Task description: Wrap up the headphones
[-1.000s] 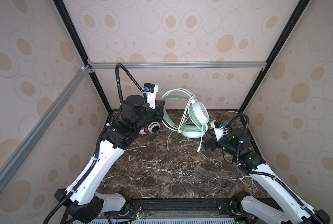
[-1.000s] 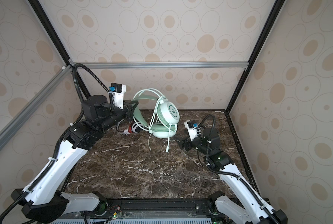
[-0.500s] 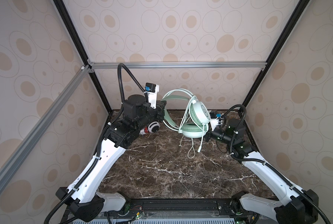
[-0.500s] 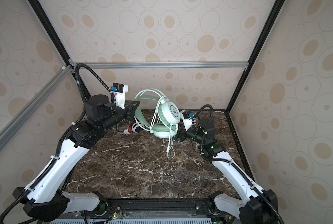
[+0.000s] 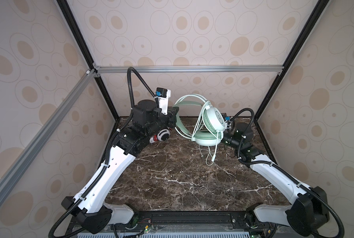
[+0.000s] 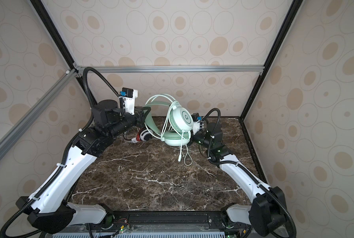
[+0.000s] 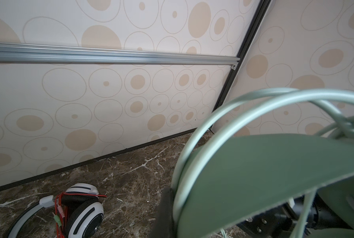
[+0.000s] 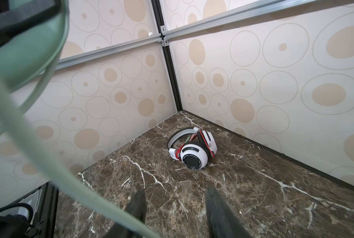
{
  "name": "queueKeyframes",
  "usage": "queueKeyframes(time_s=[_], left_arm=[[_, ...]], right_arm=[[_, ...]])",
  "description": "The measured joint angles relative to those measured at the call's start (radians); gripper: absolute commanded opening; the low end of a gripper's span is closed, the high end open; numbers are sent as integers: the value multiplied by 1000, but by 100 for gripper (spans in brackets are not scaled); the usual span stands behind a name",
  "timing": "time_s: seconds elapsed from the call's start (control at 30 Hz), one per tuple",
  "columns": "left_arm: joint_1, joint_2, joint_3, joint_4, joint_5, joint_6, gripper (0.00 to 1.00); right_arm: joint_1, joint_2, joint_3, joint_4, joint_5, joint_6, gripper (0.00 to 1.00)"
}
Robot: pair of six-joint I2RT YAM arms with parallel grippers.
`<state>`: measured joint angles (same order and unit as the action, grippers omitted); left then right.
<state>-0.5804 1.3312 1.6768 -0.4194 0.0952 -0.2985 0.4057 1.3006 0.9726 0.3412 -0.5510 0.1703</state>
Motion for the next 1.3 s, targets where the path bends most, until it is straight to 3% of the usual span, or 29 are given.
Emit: queueKeyframes(time_s=[0.17, 0.37, 0.83, 1.03, 1.3], left_arm=[[0, 8, 11, 0, 8, -5, 0], [0, 9, 15, 18, 10, -22, 0], [1, 9, 14, 41, -4, -66, 0], [1, 9, -13, 74, -89, -122, 0], [2, 39, -12, 72, -254, -212, 0]], right_arm=[[4, 97, -14, 94, 2, 56, 46], [11, 142, -27, 149, 3, 76, 29], [14, 169, -130, 201, 6, 98, 4], [36, 137, -152, 178, 38, 89, 0], [117, -21, -237, 87, 135, 55, 0]])
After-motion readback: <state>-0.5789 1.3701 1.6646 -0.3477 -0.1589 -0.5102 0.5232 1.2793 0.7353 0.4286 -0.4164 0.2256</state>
